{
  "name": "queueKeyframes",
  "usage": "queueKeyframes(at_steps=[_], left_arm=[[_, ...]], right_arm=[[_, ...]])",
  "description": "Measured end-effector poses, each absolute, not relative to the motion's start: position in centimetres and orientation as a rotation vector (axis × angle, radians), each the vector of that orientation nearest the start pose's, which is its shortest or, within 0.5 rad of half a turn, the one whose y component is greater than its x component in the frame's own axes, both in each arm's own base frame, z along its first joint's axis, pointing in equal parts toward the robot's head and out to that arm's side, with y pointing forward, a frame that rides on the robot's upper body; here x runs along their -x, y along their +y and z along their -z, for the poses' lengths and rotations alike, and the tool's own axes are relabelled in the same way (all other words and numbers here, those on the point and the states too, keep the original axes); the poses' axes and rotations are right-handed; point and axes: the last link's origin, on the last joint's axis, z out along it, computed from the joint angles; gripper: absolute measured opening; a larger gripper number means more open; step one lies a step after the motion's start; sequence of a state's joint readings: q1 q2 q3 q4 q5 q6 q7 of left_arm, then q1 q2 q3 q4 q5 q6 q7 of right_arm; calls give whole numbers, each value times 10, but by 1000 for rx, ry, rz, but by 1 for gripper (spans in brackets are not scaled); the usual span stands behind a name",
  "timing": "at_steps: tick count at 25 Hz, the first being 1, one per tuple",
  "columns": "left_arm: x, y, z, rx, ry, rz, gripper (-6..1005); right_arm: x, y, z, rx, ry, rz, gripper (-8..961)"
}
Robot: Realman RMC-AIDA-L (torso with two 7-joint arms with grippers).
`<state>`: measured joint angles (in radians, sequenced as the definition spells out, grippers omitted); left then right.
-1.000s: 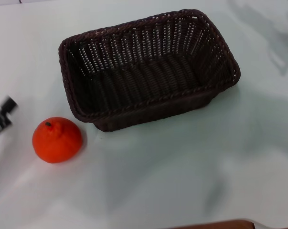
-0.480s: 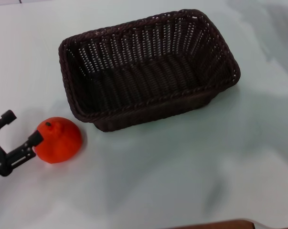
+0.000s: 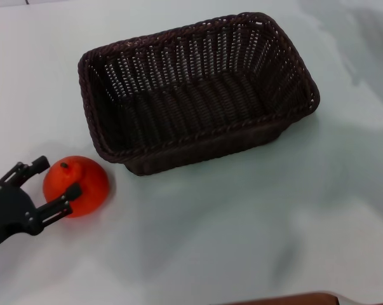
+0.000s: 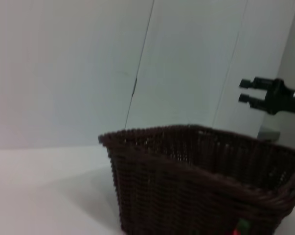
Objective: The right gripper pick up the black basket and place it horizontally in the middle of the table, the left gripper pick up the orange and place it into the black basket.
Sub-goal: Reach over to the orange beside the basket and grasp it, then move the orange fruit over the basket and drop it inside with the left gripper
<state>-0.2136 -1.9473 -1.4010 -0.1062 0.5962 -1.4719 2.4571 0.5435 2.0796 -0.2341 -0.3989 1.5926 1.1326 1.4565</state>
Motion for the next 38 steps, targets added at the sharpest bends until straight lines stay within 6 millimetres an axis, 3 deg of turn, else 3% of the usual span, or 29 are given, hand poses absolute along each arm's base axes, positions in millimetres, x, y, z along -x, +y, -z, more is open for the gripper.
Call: queueKeyframes(at_steps=[5, 15, 21, 28, 32, 38], left_arm=[[362, 211, 31, 2343, -699, 789, 913], [360, 214, 28, 2355, -681, 799, 480], [350, 209, 11, 2362, -605, 933, 362], [343, 206, -15, 2277, -529, 1076, 321], [333, 216, -28, 2212, -503, 1181, 291], [303, 260, -23, 2244, -535, 1287, 238]], right_arm=[[-331, 376, -60, 1140, -1531, 1017, 597], [-334, 375, -57, 1160, -1525, 1027, 595], [-335, 375, -58, 1160, -1517, 1030, 595], [-335, 375, -59, 1158, -1516, 1031, 595], [-335, 375, -57, 1163, -1511, 1026, 594], [-330, 375, -49, 1178, -1496, 988, 594]])
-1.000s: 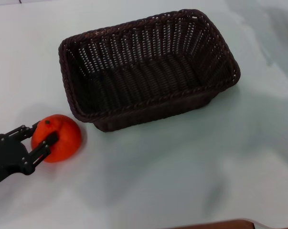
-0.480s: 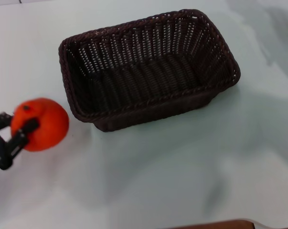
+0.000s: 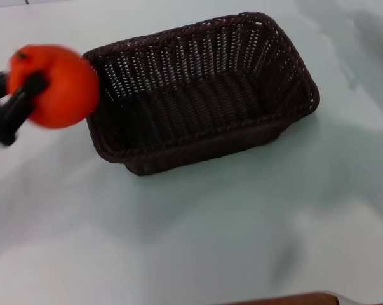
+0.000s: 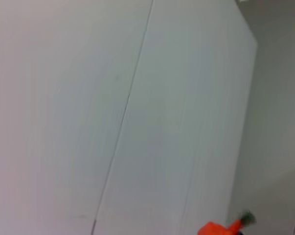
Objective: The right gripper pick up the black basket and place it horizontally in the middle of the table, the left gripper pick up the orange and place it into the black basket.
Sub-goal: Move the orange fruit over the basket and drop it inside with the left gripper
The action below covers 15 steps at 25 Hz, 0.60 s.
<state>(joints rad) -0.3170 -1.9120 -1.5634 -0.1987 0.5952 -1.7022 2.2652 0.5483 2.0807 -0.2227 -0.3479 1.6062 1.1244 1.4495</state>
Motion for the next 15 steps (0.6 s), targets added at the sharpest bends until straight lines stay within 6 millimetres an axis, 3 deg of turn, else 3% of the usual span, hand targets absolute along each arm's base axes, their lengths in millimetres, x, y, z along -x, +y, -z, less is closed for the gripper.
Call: queueKeyframes(at_steps=[3, 8, 15], left_arm=[[286, 290, -6, 2313, -635, 1258, 232], [268, 312, 27, 2405, -730, 1161, 283], [258, 318, 41, 2404, -731, 1134, 548]], right_arm=[[-327, 376, -43, 1187, -1488, 964, 594], [-322, 376, -30, 1186, -1488, 947, 594], [-317, 373, -22, 1150, -1499, 952, 594]])
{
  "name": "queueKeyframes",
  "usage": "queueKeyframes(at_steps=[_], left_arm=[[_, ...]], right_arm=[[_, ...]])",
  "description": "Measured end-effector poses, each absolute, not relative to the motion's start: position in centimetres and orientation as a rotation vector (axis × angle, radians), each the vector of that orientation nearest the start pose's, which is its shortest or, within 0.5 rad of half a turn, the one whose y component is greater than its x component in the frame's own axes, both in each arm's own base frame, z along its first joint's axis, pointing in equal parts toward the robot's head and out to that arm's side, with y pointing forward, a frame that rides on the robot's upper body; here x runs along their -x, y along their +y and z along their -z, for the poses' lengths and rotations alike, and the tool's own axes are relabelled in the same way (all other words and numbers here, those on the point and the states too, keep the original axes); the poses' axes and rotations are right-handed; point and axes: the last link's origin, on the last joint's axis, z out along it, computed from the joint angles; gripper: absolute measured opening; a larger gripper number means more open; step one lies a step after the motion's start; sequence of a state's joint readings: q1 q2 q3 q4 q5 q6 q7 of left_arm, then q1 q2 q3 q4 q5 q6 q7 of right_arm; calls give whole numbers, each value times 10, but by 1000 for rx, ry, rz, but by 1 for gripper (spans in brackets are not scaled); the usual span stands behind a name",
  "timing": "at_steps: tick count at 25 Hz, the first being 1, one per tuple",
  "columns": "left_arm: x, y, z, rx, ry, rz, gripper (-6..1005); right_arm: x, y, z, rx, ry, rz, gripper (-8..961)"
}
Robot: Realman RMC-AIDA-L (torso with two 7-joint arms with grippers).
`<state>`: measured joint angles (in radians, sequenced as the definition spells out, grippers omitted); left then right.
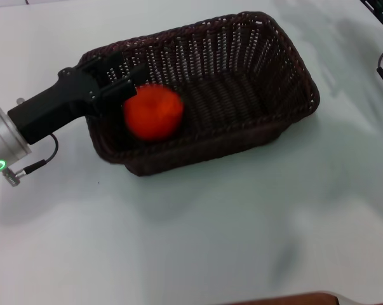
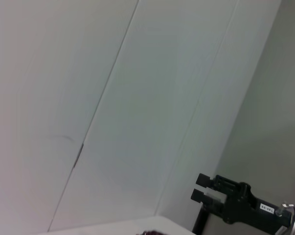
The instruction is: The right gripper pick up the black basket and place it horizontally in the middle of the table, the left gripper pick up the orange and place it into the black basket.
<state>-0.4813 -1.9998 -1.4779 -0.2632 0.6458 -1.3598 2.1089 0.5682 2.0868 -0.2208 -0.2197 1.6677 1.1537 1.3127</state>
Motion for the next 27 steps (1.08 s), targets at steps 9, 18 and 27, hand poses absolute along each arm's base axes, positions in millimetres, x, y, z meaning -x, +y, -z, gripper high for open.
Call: queueKeyframes(at_steps=[9, 18, 27], left_arm=[[270, 308, 19, 2172, -661, 1225, 813], [312, 259, -25, 1607, -452, 1193, 930], [351, 226, -45, 1356, -513, 1101, 930]], right_arm=[[-308, 374, -21, 1063, -1555, 969, 595], [-315, 359, -36, 746, -1688, 1228, 595], [-339, 337, -54, 515, -1570, 1733, 595]])
